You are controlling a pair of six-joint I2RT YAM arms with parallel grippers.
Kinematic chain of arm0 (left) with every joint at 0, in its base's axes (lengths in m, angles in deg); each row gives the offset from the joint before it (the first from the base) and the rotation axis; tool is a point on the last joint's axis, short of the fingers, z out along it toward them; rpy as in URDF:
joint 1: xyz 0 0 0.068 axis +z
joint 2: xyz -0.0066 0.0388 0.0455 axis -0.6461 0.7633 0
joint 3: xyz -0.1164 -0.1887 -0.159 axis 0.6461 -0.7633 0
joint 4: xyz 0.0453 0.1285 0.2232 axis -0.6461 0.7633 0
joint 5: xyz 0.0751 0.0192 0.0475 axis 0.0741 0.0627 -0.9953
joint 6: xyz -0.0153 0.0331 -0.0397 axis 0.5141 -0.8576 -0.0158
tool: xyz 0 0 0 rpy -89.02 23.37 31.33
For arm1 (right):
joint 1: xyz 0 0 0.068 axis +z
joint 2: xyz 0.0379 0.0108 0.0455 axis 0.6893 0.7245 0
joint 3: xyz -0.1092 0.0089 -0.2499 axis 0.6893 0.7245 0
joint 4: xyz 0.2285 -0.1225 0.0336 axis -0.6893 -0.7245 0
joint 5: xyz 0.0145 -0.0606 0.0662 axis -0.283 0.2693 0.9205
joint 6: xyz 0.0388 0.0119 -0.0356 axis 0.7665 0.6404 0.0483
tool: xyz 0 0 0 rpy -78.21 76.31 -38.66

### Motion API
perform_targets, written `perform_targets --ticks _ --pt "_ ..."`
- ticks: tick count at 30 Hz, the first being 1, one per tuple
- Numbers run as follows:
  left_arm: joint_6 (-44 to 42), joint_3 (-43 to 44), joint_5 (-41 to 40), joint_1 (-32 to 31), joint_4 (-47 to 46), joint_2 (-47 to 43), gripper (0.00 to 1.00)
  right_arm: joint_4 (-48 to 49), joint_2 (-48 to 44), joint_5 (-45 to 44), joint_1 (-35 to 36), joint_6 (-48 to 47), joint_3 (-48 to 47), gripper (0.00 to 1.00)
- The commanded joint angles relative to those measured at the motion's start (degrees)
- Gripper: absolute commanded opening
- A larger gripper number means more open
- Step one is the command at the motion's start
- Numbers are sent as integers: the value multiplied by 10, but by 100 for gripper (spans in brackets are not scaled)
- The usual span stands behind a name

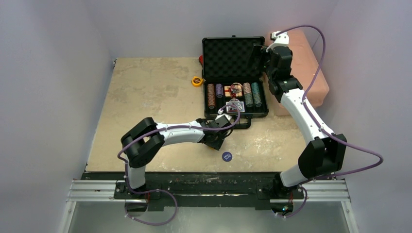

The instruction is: Pack up texas hold em set

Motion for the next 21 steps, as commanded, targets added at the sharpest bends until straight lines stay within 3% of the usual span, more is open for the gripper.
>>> perform_targets --ticks 1,21 --pt "17 -7 15 -6 25 3 45 2 -4 4 -2 -11 -28 99" --pt "13 1 -20 -10 56 -37 44 -7 1 15 -2 -6 -35 99"
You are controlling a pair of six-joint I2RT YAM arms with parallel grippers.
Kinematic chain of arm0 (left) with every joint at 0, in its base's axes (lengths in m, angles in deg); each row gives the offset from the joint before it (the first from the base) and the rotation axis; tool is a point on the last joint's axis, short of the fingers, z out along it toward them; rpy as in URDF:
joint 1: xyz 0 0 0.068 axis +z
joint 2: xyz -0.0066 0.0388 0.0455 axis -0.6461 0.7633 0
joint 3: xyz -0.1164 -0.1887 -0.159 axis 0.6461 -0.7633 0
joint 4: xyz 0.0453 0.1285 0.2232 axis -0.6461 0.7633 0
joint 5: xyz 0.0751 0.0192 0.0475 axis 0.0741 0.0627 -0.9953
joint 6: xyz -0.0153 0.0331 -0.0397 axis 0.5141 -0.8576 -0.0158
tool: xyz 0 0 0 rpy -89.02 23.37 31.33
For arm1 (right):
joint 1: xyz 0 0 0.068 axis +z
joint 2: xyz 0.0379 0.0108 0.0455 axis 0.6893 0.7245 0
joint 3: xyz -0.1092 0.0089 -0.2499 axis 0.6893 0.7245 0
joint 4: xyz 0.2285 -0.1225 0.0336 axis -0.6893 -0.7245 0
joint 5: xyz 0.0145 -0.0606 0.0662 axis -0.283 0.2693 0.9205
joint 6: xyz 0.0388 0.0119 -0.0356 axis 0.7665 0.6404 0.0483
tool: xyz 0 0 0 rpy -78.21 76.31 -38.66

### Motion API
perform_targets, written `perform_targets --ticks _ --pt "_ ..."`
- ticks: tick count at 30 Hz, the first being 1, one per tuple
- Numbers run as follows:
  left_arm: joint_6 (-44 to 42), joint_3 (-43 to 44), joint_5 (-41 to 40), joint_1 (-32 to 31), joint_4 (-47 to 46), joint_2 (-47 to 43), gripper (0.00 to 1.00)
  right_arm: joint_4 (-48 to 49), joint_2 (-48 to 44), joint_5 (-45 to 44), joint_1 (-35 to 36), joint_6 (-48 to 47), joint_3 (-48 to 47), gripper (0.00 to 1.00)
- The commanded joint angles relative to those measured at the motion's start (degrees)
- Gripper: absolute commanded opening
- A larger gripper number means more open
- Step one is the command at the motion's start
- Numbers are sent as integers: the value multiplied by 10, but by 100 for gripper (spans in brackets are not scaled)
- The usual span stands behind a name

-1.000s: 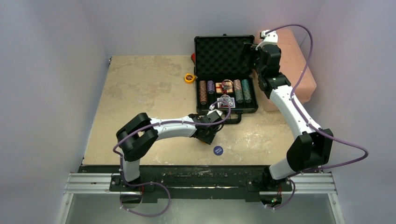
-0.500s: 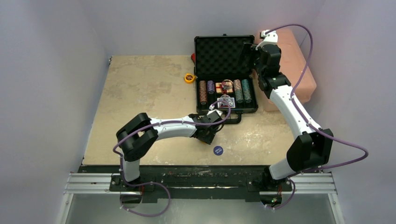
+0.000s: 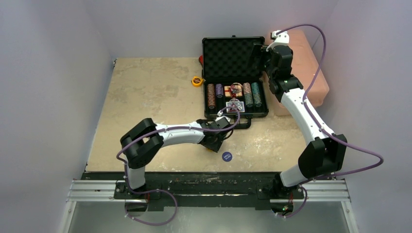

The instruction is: Pack up texas hold em set

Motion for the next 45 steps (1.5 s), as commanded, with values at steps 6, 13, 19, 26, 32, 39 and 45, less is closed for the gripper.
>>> perform_targets --ticks 6,13,19,26,32,39,45 --pt "7 8 -13 -3 34 -41 44 -3 1 8 -2 -7 -28 99" --pt "7 21 -15 -3 45 -52 44 -4 3 10 -2 -7 -29 99" --pt "-11 51 -30 -2 73 -70 44 -4 0 6 -2 -7 -28 99" --pt "-49 118 -37 18 103 -76 44 -6 -5 -7 -2 -11 -27 99" --pt "-82 180 -26 59 109 -64 44 -5 -5 -11 -2 -11 -27 99" --pt "-123 259 -10 97 107 -25 44 -4 -6 -14 -2 -12 -27 99" --pt "-139 325 15 125 98 23 44 -4 -5 -15 -2 -12 -27 99"
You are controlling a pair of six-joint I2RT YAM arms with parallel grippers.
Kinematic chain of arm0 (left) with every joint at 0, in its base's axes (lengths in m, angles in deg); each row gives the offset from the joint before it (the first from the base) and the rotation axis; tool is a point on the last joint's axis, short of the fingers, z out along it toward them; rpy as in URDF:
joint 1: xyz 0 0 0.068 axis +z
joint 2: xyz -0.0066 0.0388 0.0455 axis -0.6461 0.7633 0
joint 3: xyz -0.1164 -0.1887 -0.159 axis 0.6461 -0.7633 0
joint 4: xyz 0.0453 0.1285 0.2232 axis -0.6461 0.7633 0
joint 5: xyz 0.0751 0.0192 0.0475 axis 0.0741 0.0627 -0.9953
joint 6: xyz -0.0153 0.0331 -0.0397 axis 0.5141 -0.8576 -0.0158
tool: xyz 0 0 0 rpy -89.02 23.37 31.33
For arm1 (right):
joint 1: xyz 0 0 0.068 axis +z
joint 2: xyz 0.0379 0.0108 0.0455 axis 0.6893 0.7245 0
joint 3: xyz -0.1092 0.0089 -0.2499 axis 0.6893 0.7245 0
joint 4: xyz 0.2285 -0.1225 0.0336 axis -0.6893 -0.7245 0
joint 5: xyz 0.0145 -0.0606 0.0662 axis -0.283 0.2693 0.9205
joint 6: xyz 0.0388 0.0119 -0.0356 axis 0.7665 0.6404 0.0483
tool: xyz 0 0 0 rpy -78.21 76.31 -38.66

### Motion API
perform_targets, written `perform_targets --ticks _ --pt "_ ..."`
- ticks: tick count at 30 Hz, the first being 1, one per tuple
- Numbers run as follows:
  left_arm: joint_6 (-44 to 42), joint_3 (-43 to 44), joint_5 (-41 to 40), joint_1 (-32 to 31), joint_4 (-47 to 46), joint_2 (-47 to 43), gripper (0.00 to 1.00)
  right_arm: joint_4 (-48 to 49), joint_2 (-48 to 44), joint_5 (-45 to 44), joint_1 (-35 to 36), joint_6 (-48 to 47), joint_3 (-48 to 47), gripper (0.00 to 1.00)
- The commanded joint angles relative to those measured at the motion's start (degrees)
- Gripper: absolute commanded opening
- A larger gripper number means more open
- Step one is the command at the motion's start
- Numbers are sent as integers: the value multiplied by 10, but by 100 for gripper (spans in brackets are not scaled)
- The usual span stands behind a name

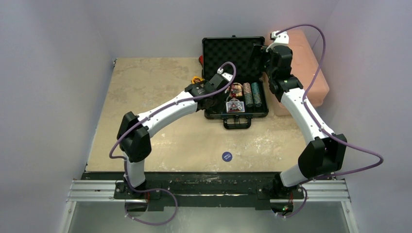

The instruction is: Pack up texas hold em set

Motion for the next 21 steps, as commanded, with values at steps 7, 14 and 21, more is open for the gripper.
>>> perform_targets --ticks 7,14,21 --pt "-35 106 56 35 -32 84 44 7 -3 -25 -2 -8 -27 99" --pt "-37 154 80 50 -56 138 44 6 0 -35 -3 -7 -28 99" --pt "-34 189 105 63 -77 186 44 6 1 -35 -4 -7 -27 99"
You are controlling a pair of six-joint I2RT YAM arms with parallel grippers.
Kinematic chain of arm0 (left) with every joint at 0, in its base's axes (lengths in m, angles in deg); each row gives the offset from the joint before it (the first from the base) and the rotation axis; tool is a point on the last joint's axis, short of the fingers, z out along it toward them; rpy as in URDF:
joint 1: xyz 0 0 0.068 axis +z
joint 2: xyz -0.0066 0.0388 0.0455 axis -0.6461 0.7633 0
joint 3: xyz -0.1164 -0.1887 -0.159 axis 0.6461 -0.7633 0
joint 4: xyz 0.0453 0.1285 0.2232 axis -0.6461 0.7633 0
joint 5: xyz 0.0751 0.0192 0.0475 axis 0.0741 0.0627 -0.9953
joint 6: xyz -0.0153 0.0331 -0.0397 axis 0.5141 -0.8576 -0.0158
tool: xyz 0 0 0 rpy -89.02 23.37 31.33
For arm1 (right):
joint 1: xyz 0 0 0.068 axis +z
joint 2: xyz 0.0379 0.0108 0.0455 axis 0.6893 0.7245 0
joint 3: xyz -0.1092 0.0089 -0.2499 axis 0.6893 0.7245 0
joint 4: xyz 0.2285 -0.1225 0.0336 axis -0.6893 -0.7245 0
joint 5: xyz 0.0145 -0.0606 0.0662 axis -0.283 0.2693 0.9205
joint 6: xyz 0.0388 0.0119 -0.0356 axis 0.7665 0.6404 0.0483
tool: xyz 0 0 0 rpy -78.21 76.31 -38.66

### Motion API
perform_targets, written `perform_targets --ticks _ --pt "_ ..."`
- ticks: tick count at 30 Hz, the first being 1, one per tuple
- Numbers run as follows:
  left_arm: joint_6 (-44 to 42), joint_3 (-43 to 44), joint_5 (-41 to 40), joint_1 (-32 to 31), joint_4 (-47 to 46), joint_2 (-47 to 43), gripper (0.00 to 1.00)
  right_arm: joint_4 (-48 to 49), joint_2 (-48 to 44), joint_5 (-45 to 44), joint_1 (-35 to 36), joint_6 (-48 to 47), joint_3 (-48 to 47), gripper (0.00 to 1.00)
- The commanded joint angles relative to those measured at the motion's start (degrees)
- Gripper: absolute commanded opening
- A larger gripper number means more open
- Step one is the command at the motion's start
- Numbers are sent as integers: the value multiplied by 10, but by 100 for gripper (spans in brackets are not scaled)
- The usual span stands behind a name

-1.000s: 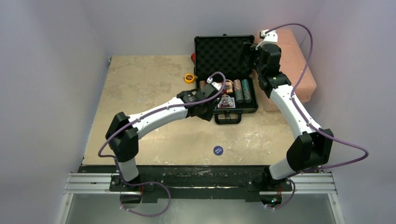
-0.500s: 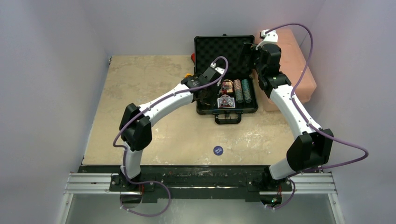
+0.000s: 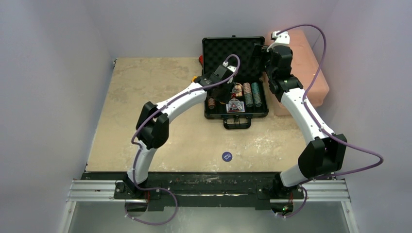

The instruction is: Pack up texas hold em set

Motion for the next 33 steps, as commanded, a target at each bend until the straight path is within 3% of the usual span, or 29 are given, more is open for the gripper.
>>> perform_targets --ticks 1,33 --pt "-6 46 24 11 -32 26 44 7 2 -15 -4 -7 -27 99" --pt "12 133 85 53 -25 148 45 6 8 -6 -7 -8 -29 99"
